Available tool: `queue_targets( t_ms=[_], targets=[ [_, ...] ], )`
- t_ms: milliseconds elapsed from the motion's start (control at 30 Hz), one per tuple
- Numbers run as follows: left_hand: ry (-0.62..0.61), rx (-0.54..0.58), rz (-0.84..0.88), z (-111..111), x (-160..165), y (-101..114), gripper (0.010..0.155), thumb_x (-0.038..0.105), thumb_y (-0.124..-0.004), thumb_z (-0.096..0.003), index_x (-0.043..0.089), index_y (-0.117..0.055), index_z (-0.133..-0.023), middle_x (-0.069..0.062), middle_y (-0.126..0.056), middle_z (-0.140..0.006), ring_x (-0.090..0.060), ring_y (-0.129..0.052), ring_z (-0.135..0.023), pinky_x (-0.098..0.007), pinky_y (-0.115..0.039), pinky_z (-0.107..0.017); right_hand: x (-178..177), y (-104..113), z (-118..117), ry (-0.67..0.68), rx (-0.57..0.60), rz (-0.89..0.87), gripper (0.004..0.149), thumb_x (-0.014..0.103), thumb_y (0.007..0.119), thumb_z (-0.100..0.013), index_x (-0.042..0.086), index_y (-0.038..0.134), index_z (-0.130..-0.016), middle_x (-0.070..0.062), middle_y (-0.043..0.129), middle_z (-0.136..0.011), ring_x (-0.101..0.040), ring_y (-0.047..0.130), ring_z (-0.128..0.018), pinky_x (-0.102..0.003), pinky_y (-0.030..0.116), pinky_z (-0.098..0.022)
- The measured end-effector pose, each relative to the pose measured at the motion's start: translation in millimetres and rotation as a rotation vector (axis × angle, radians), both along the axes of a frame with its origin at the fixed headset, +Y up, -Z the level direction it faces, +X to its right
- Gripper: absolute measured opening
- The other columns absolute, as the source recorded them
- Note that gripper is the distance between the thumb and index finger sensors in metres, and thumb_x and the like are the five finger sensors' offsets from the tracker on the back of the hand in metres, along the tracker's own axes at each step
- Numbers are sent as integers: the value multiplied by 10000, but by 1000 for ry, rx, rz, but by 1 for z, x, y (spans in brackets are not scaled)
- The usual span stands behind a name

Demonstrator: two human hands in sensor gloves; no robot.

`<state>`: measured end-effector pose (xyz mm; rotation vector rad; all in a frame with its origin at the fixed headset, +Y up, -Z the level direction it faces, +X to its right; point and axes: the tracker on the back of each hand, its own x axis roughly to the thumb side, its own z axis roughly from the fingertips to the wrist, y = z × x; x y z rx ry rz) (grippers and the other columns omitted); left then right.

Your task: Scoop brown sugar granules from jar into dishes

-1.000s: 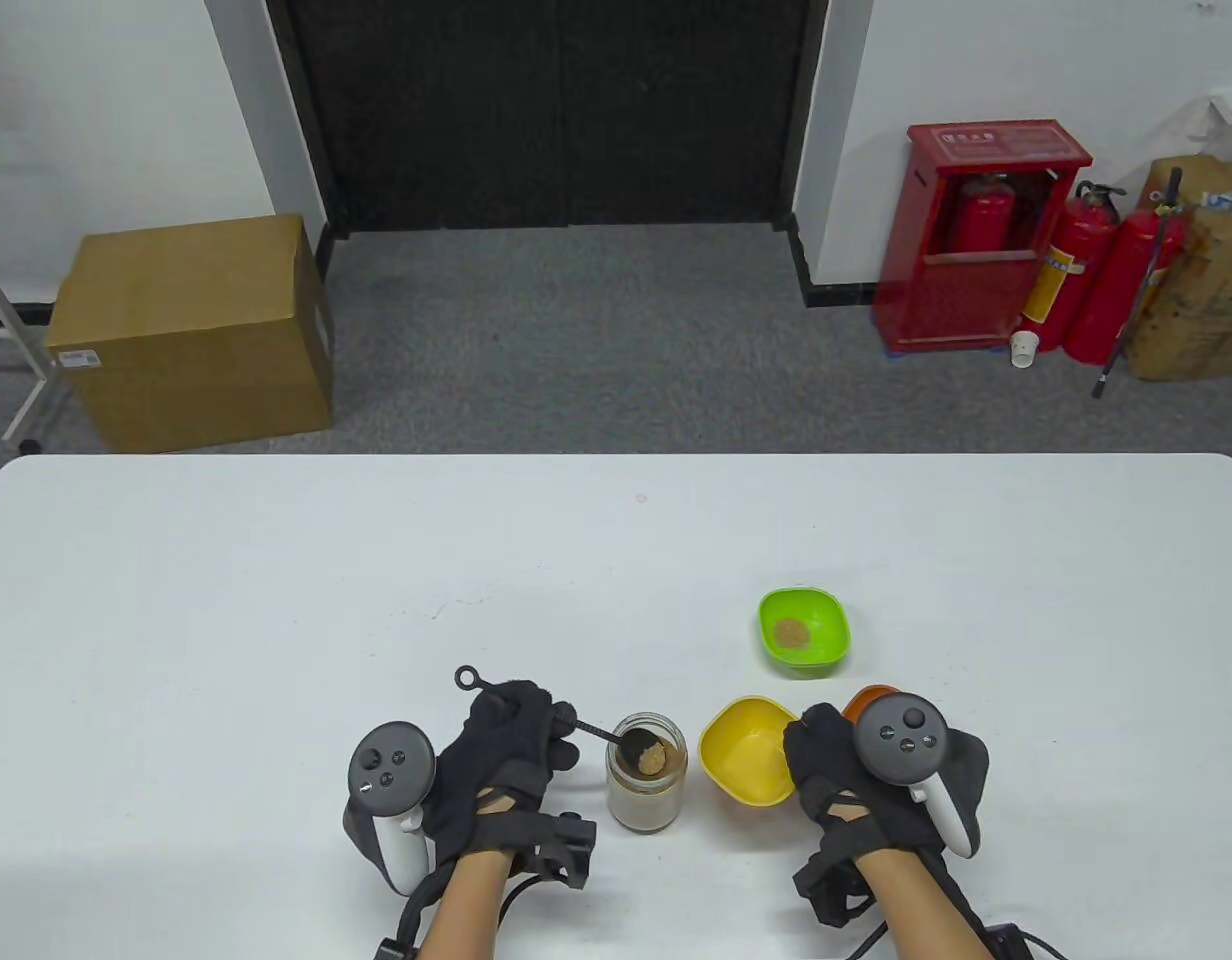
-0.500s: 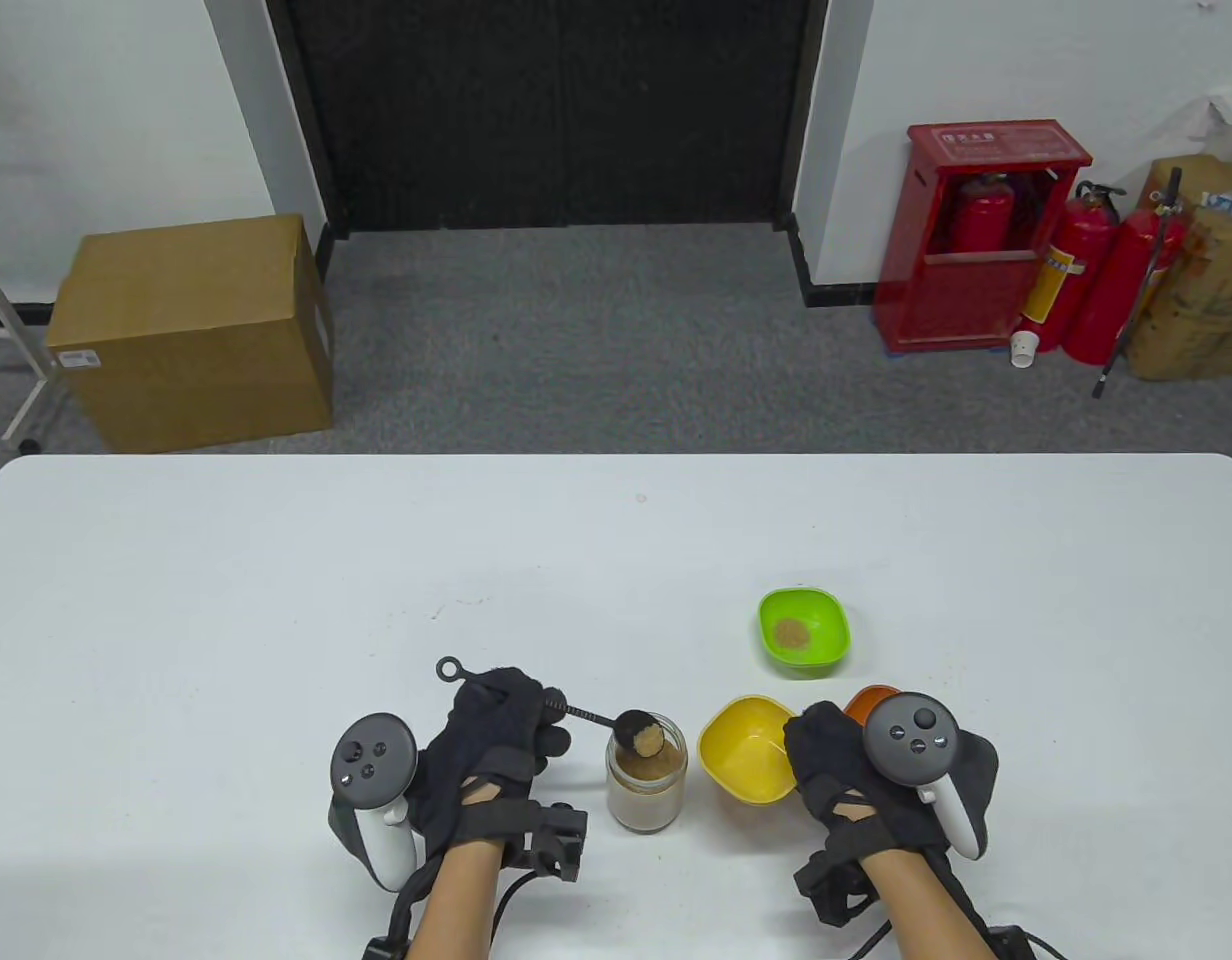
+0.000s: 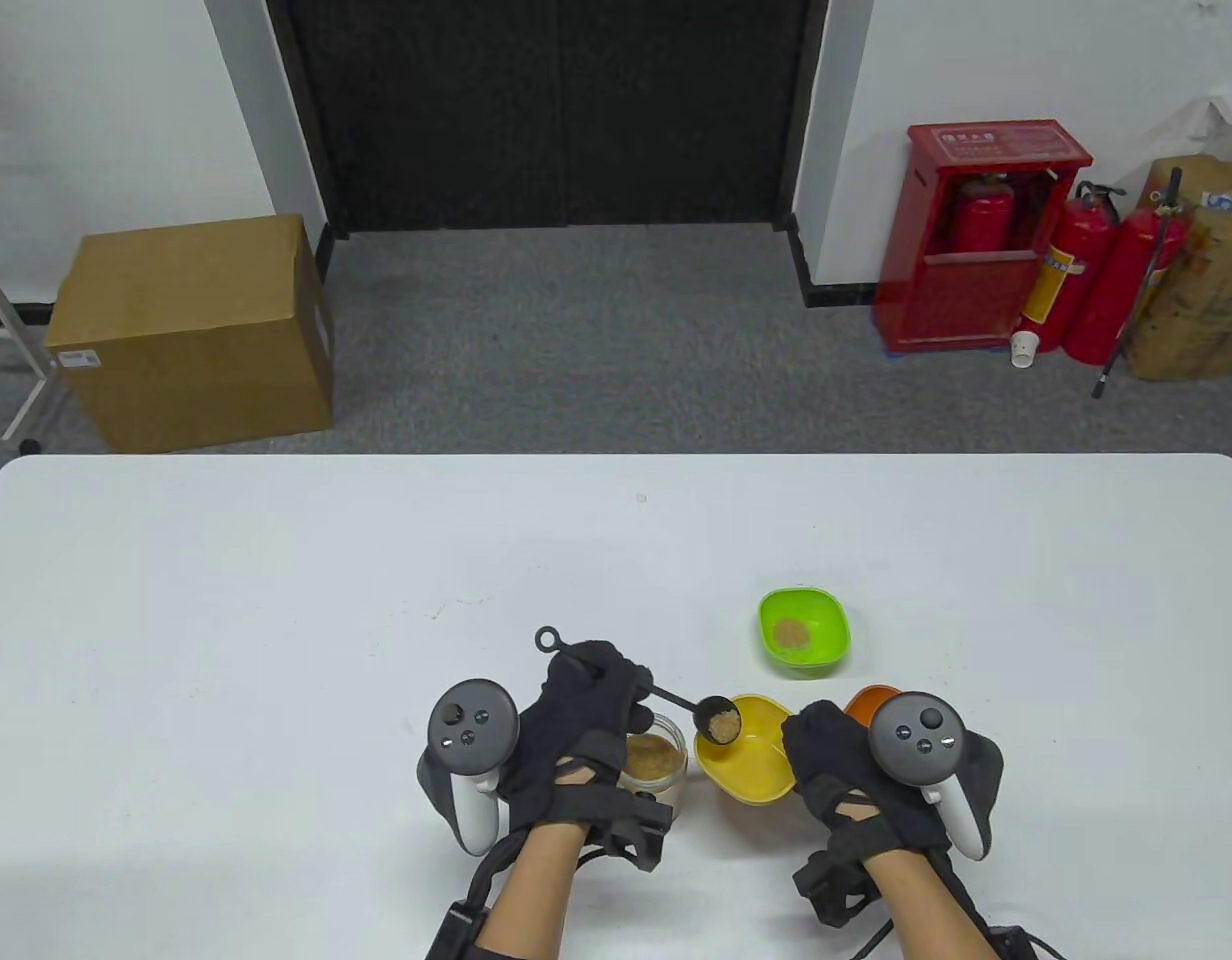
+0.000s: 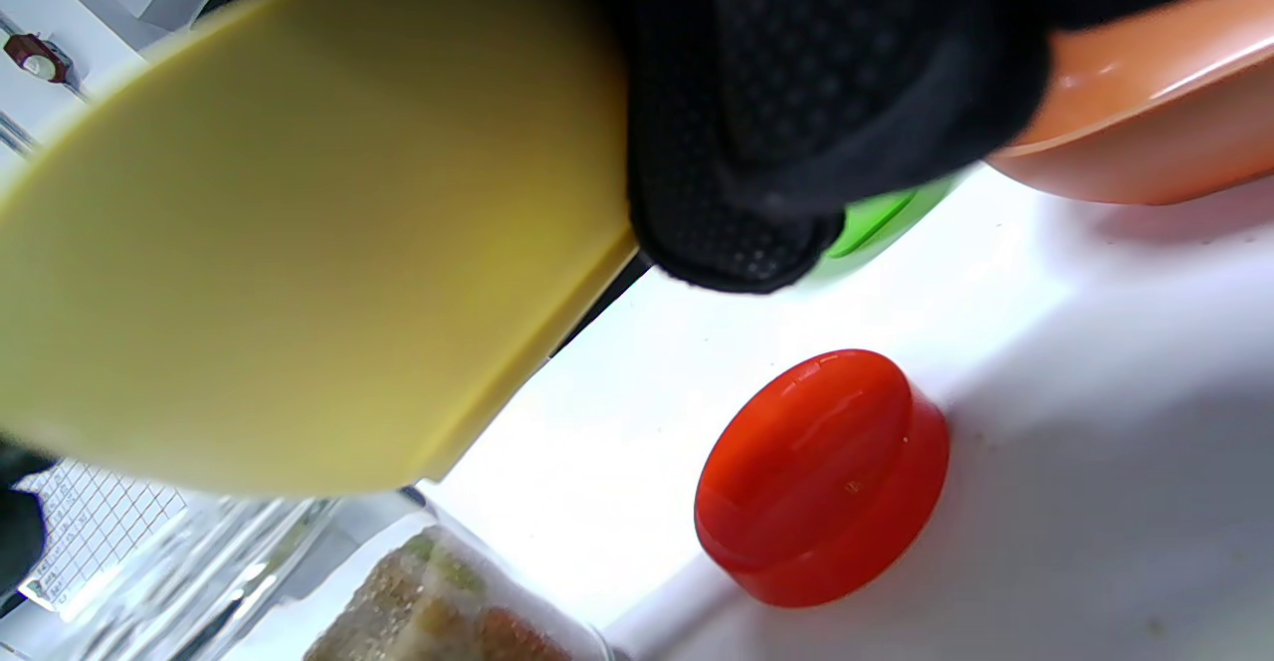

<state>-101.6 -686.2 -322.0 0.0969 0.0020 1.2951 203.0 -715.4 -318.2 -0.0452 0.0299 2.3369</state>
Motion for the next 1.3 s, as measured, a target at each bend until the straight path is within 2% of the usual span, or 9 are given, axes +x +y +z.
queue_targets(
  t_ms=[333,667,1300],
  targets=[
    [-122,139,-78,8,13,0,481,372,-830,-555,144,-680,-951,-43,-971,-828,-235,-1078,-577,-480,-850,-473,-1,-1,0,4,-7,-20,475,348,747,-572,-39,797,-841,-178,1024,-512,-282,952,-208,-453,823,-78],
    [-339,230,-101,9,15,2,450,319,-835,-544,224,-705,-964,-64,-919,-920,-273,-1036,-666,-520,-810,-519,-1,-5,-1,-3,-23,-46,486,338,737,-574,-42,767,-876,-194,1016,-538,-289,951,-227,-457,824,-92],
    [-474,263,-102,11,17,2,431,255,-821,-532,284,-735,-953,-63,-860,-998,-278,-1002,-723,-543,-783,-547,-3,-8,-1,6,-55,-75,498,315,716,-578,-51,726,-917,-238,995,-600,-319,950,-275,-475,825,-123]
  ],
)
